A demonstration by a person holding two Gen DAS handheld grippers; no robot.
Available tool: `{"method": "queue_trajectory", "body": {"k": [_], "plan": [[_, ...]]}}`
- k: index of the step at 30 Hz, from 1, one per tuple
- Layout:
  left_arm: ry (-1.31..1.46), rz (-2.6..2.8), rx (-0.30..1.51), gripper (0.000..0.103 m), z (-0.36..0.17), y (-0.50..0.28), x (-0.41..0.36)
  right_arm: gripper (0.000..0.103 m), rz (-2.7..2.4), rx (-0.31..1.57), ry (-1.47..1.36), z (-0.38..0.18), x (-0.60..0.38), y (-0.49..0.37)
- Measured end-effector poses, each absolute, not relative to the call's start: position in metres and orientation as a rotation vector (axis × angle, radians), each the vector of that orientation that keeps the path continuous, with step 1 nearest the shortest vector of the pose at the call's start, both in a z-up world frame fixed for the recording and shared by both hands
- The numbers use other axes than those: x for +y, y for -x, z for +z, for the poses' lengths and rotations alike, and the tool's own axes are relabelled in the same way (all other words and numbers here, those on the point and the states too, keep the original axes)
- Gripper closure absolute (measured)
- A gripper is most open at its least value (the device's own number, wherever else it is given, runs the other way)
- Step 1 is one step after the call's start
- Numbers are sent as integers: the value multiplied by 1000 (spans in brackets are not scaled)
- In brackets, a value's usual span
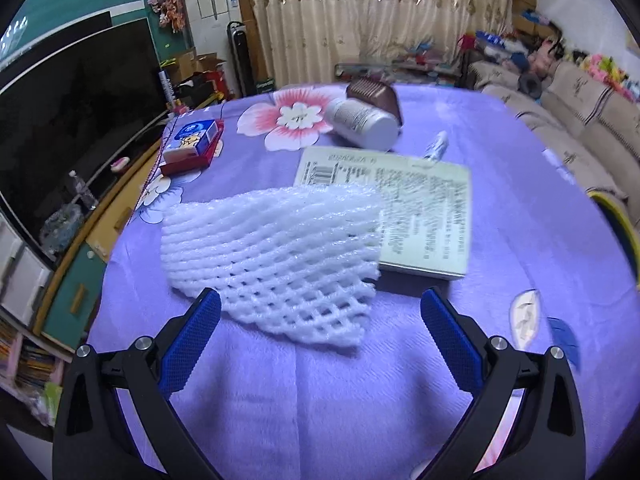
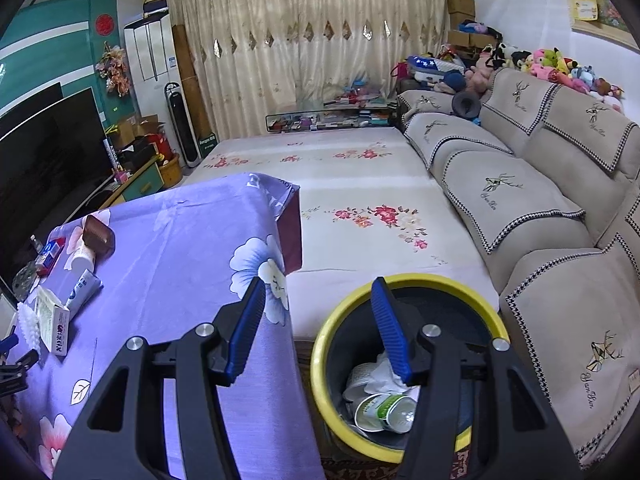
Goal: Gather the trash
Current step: 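Grasp the white foam fruit net with the left gripper and lift, then carry the foam net over the yellow bin and open the left gripper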
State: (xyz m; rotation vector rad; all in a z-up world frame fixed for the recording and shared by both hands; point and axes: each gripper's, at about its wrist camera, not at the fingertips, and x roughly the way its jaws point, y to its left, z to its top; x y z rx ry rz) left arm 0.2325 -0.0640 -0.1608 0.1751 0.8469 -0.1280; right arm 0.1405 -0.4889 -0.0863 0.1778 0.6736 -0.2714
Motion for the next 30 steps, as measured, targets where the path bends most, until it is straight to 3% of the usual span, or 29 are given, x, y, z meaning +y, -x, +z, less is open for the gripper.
{"method": "queue_trajectory", "body": {"k": [4, 8, 11, 13, 14, 15, 30], "plan": [[-202, -88, 902, 7, -174, -246, -69, 50, -269, 673, -177, -86, -487, -140], [-179, -60, 917, 23, -179, -251, -64, 50, -269, 672, -181, -86, -486, -140], [-159, -44, 904, 44, -176, -251, -56, 50, -264, 671, -186, -86, -487, -140], [-140, -41, 896, 69, -172, -248, -50, 50, -259, 671, -187, -85, -487, -139], [-122, -51, 896, 75, -171, -247, -46, 50, -257, 671, -187, -85, -486, -140], [-104, -61, 897, 88, -169, -246, -43, 50, -253, 671, -186, -85, -484, -140], [-69, -269, 751, 91, -88, -197, -89, 50, -265, 637, -189, -74, -490, -118]]}}
